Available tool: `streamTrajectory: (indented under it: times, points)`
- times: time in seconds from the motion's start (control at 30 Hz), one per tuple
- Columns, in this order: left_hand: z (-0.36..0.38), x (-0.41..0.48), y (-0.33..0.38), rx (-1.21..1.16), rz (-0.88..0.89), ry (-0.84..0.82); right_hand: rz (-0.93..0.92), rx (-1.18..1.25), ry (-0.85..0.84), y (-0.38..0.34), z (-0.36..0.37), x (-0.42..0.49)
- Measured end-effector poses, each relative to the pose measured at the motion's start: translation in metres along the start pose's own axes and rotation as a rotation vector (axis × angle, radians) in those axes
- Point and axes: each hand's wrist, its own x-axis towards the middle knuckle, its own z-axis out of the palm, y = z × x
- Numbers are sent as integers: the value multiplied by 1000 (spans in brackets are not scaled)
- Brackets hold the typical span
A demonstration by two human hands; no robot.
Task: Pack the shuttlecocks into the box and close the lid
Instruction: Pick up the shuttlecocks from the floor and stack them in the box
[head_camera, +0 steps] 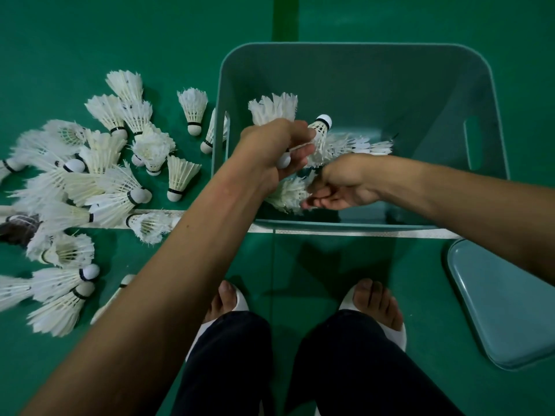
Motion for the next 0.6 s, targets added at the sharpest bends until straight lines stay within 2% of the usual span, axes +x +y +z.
streamTrajectory:
  times: [0.17, 0.3, 0.5, 0.6]
  points:
    - [0, 1, 2, -14, -21, -12, 26, -16, -23, -6, -12, -8]
    - [7, 1, 4, 4, -10, -14, -110, -83, 146, -9, -38, -36]
    - [15, -7, -2, 53, 19, -57, -48, 391, -54, -9, -46, -72]
    - [15, -13, -7, 114, 67, -81, -41, 523, -24, -5, -36, -68]
